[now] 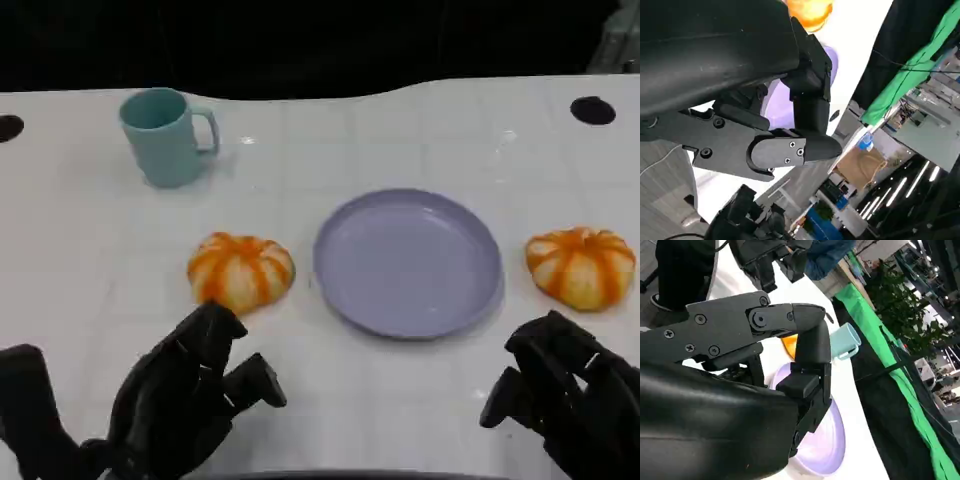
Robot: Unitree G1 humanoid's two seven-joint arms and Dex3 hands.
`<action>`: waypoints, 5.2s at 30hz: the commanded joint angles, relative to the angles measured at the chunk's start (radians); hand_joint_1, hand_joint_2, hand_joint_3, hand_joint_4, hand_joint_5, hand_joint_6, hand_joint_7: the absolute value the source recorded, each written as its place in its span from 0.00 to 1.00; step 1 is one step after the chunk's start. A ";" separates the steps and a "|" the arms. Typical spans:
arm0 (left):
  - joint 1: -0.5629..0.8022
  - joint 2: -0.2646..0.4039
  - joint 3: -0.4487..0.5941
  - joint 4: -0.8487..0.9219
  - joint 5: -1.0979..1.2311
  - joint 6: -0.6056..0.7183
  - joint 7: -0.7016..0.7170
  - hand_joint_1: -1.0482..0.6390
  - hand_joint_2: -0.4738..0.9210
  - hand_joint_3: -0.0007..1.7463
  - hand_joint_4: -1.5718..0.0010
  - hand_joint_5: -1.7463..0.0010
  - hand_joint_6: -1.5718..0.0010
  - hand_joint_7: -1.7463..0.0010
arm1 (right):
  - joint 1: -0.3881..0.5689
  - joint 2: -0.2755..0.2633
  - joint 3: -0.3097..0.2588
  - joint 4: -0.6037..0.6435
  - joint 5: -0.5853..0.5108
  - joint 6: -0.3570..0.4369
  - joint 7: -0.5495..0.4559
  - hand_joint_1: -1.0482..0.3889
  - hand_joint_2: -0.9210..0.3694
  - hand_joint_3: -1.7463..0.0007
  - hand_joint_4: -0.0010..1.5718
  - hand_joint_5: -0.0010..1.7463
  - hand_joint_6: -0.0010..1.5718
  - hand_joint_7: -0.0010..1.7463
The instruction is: Grasp the bread from the table and place it into the plate.
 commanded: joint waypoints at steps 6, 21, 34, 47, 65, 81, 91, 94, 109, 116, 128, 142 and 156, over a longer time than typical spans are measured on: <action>0.000 0.013 0.005 0.002 -0.002 -0.002 -0.003 0.29 1.00 0.23 0.49 0.00 0.63 0.01 | 0.002 -0.012 -0.003 -0.004 -0.003 -0.009 0.002 0.37 0.00 0.87 0.40 0.98 0.38 0.80; -0.003 0.013 0.003 0.005 0.002 -0.016 -0.012 0.28 1.00 0.22 0.49 0.00 0.63 0.01 | -0.001 -0.009 -0.002 -0.003 -0.005 -0.009 -0.002 0.36 0.00 0.89 0.40 0.97 0.39 0.79; -0.067 0.068 -0.070 0.098 0.242 -0.419 -0.143 0.30 1.00 0.08 0.66 0.39 0.63 0.75 | -0.024 -0.007 0.001 0.018 -0.010 -0.009 -0.003 0.36 0.00 0.87 0.39 0.99 0.37 0.82; -0.157 0.228 -0.147 0.152 0.658 -0.733 -0.060 0.38 0.95 0.00 0.93 0.55 0.75 0.94 | -0.030 0.000 0.007 0.023 -0.016 -0.015 -0.005 0.37 0.00 0.87 0.39 0.98 0.37 0.82; -0.331 0.482 -0.301 0.098 1.333 -0.675 0.081 0.39 0.89 0.00 1.00 0.91 0.86 0.99 | -0.030 -0.002 0.012 0.020 -0.018 -0.017 -0.012 0.36 0.00 0.86 0.39 0.99 0.36 0.83; -0.543 0.464 -0.480 0.351 1.495 -0.466 0.013 0.43 0.88 0.01 1.00 0.93 0.87 1.00 | -0.025 0.001 0.015 0.015 -0.014 -0.017 -0.018 0.37 0.00 0.86 0.39 0.99 0.36 0.83; -0.717 0.384 -0.559 0.708 1.494 -0.470 0.147 0.43 0.87 0.00 0.99 0.93 0.87 1.00 | -0.028 -0.006 0.013 0.022 -0.012 -0.018 -0.010 0.36 0.00 0.86 0.39 0.99 0.36 0.83; -0.778 0.349 -0.591 0.836 1.498 -0.465 0.186 0.40 0.86 0.00 0.99 0.93 0.88 1.00 | -0.028 -0.007 0.011 0.021 -0.010 -0.013 -0.012 0.36 0.00 0.87 0.40 0.99 0.37 0.83; -0.982 0.288 -0.669 1.222 1.464 -0.548 0.281 0.39 0.87 0.00 0.99 0.94 0.88 1.00 | -0.023 -0.011 0.007 0.023 -0.004 -0.013 -0.003 0.36 0.00 0.87 0.40 0.99 0.37 0.83; -1.033 0.269 -0.688 1.332 1.437 -0.581 0.247 0.42 0.88 0.00 0.97 0.95 0.86 0.99 | -0.016 -0.015 0.008 0.016 -0.011 -0.016 0.000 0.36 0.00 0.86 0.39 0.99 0.35 0.83; -1.040 0.256 -0.718 1.398 1.423 -0.628 0.257 0.44 0.90 0.00 0.90 0.96 0.83 0.99 | -0.007 -0.012 0.004 -0.002 0.001 0.000 -0.011 0.37 0.00 0.87 0.39 0.99 0.35 0.82; -0.984 0.289 -0.689 1.438 1.388 -0.759 0.478 0.53 1.00 0.04 0.57 0.89 0.59 0.95 | 0.002 -0.012 0.000 -0.018 0.007 0.013 -0.019 0.37 0.00 0.88 0.39 0.98 0.36 0.80; -0.950 0.296 -0.674 1.449 1.379 -0.825 0.763 0.52 0.98 0.23 0.45 0.00 0.59 0.00 | 0.000 -0.013 -0.009 -0.008 0.009 0.008 -0.008 0.36 0.00 0.88 0.38 0.98 0.36 0.80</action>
